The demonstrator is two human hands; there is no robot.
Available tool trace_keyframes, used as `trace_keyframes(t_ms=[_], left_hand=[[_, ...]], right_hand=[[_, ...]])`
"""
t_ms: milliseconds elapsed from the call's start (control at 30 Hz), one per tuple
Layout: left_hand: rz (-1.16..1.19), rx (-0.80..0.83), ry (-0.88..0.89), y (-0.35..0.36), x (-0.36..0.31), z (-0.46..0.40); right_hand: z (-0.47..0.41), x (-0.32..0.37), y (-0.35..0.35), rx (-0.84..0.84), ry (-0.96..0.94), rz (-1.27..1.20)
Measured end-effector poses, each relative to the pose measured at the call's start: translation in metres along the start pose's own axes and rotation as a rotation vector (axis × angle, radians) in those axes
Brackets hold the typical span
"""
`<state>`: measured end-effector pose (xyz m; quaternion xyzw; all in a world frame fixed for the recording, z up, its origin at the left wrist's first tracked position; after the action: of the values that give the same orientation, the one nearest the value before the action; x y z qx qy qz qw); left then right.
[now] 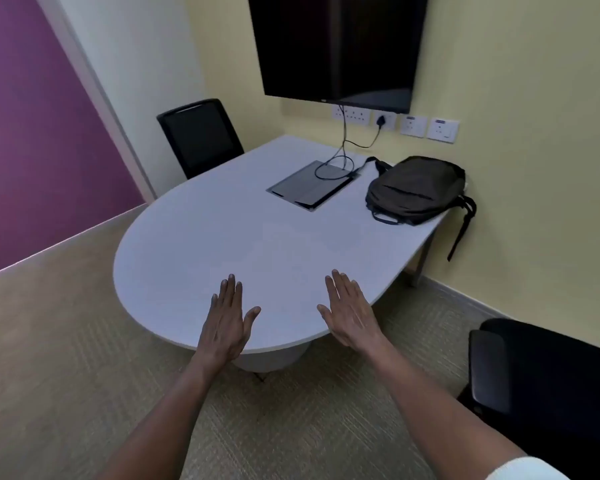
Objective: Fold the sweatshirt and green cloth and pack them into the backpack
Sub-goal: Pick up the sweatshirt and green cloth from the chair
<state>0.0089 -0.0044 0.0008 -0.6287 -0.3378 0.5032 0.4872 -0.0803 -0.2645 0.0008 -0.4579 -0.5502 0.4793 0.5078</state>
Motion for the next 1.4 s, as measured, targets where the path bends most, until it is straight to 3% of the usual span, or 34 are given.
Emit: trace_keyframes(t_ms=[800, 1400], left_hand=[[0.072, 0.161, 0.437, -0.003, -0.030, 0.035], [0.153, 0.153, 0.822, -0.003, -0.208, 0.103]], right_hand=[[0.149, 0.065, -0.001, -0.125, 0.428, 0.062], [0.304, 0.022, -0.076, -0.271, 0.723, 0.275]])
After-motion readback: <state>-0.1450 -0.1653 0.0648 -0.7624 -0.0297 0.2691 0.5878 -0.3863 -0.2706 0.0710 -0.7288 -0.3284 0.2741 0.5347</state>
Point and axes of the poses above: each hand's wrist, its own z-axis away from the middle knuckle, its own y-axis out of the palm, x = y × z, the point moved 1 cm from there along -z, towards the middle knuckle, and after that the axes turned 11 degrees about -y, right-handed, at the moved point
